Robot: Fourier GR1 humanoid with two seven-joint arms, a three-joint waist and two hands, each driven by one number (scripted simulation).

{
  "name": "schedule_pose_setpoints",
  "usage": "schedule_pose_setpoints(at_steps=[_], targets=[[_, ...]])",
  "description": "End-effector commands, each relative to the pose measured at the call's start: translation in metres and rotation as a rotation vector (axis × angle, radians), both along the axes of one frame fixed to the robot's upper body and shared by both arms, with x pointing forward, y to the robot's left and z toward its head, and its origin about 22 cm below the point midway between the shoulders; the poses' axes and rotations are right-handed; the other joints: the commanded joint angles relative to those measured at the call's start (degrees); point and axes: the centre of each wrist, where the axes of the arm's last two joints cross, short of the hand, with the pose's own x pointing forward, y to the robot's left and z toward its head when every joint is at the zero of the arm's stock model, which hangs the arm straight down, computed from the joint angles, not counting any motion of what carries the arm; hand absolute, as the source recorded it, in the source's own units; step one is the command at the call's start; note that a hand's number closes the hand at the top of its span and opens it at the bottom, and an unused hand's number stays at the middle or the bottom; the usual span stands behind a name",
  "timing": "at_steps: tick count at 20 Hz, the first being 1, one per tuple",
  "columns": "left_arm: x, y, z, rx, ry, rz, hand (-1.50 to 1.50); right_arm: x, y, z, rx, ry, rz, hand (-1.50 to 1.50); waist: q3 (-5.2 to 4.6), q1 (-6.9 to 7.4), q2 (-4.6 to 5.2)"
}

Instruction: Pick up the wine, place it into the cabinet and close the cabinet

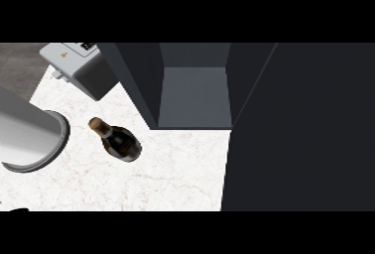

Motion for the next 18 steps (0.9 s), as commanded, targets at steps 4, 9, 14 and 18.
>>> schedule_pose_setpoints(at_steps=[4,9,14,18], targets=[[0.002,0.01,-0.004,0.021,0.027,0.077,-1.5,-0.011,-0.003,0.017,0.03,-0.03,0.02,-1.5,-0.01,-0.08,0.07],[0.005,0.017,0.009,0.034,0.096,0.114,-1.5,-0.022,-0.003,0.016,0.015,-0.021,0.032,-1.5,0.01,-0.2,0.02],[0.023,0.035,-0.017,0.046,0.101,0.176,-1.5,-0.015,-0.008,0.013,0.031,-0.02,0.014,-1.5,0.0,-0.18,0.06],[0.06,0.043,-0.03,0.047,0.105,0.239,-1.5,-0.031,0.005,0.022,0.031,-0.03,0.037,-1.5,-0.04,-0.86,0.1]])
